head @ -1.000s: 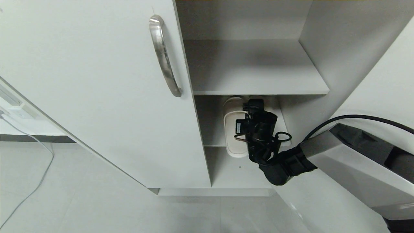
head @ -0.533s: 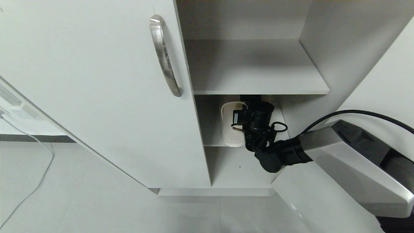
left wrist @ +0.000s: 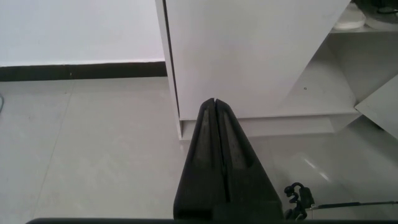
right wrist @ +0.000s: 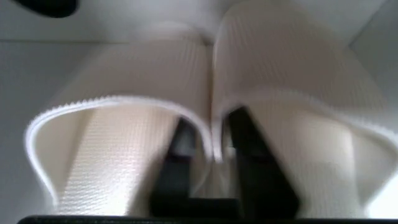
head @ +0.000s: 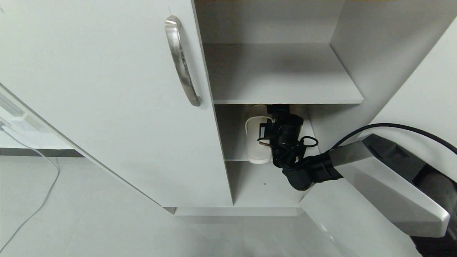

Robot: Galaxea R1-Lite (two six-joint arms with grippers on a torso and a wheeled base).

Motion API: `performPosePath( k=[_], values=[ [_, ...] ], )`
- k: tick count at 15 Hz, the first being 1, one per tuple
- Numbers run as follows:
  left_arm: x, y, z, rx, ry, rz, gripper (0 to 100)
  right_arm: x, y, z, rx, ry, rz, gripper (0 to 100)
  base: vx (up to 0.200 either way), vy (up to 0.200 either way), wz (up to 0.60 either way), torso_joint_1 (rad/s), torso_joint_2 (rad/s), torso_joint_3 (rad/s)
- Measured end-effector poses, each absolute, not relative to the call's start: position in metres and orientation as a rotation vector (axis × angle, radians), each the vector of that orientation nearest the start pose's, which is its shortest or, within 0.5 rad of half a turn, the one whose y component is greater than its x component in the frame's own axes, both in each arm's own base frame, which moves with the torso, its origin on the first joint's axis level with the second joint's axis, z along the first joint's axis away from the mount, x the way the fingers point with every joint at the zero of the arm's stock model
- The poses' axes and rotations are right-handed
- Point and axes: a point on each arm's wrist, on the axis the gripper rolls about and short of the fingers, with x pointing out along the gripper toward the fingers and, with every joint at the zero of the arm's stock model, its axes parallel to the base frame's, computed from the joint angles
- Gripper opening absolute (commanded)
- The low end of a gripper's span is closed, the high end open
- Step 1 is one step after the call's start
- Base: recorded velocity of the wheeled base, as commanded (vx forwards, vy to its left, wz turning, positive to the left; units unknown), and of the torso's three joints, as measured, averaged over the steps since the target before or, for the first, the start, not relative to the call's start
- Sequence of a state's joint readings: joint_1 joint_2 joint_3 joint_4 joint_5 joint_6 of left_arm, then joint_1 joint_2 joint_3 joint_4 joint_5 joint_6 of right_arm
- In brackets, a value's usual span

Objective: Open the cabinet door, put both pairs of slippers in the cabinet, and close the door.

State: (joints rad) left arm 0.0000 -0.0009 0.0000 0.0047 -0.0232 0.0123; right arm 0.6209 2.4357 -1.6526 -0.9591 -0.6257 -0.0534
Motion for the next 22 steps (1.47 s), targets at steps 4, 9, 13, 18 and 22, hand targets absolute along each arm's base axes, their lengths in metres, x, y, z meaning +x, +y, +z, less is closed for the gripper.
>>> performPosePath(
  k=[4,9,13,18,22],
  values=[
    [-0.023,-0.001,0.075,0.012,0.003,-0.023,0,0.415,0.282,0.136,0.04,-0.128,-0.008,100,0.0,0.0,0.0,0.0,0.0,0.0],
    [-0.023,0.0,0.075,0.012,0.003,-0.022,0,0.392,0.281,0.133,0.031,-0.11,0.005,100,0.0,0.0,0.0,0.0,0.0,0.0],
    [-0.023,0.0,0.075,0.014,0.004,-0.021,0,0.344,0.28,0.132,0.029,-0.096,0.031,100,0.0,0.0,0.0,0.0,0.0,0.0],
    [-0.023,0.0,0.075,0.012,0.004,-0.022,0,0.274,0.271,0.134,0.022,-0.056,0.106,100,0.0,0.0,0.0,0.0,0.0,0.0],
    [-0.023,0.0,0.075,0.012,0.004,-0.022,0,0.26,0.267,0.141,0.031,-0.057,0.123,100,-0.2,0.0,0.0,0.005,0.0,0.005]
  ],
)
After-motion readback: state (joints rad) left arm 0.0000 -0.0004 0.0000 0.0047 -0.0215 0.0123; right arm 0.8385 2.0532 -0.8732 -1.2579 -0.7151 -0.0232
